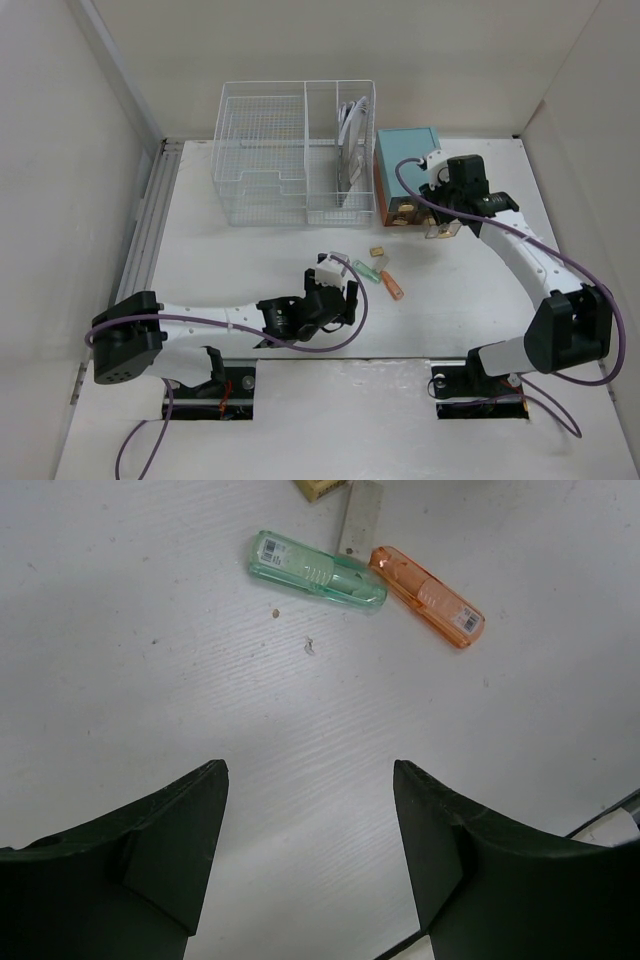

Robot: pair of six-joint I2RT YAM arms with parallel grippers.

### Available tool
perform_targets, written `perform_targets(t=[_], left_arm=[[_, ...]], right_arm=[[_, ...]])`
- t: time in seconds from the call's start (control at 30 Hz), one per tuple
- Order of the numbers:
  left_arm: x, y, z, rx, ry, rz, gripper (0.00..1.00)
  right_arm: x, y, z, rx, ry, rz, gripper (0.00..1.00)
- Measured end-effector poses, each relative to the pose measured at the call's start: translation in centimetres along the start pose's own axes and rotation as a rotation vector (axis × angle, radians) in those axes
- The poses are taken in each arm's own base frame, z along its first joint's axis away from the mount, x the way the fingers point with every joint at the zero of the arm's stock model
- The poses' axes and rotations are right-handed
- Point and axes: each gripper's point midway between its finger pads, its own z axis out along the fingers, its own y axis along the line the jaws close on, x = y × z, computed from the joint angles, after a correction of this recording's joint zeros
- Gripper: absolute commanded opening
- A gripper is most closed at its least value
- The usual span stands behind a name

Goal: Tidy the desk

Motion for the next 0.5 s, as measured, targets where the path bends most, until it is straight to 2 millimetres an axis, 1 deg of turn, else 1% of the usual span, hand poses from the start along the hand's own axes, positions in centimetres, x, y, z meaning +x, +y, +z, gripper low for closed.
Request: perform_targets(t=[0.13, 0.27, 0.4, 0.5], left_arm=[[-0.1, 0.0, -0.1, 0.002, -0.002, -0.002, 0.63], [-0.6, -0.2, -0.3, 0.011, -0.015, -0.012, 0.63], [-1.2, -0.4, -0.6, 0.022, -0.029, -0.023, 0.63], [-1.3, -0.4, -0.7, 0.024, -0.032, -0.025, 0.63]], right_arm=[[0.1, 0.0, 0.0, -0.002, 0.001, -0.012, 0.0], [0.2, 0.2, 0.0, -0.011, 0.006, -0.016, 0.0], [1.7, 0.7, 0.2, -0.028, 0.051, -0.021, 0.0], [1.7, 0.5, 0.1, -0.024, 0.049, -0.017, 0.0]])
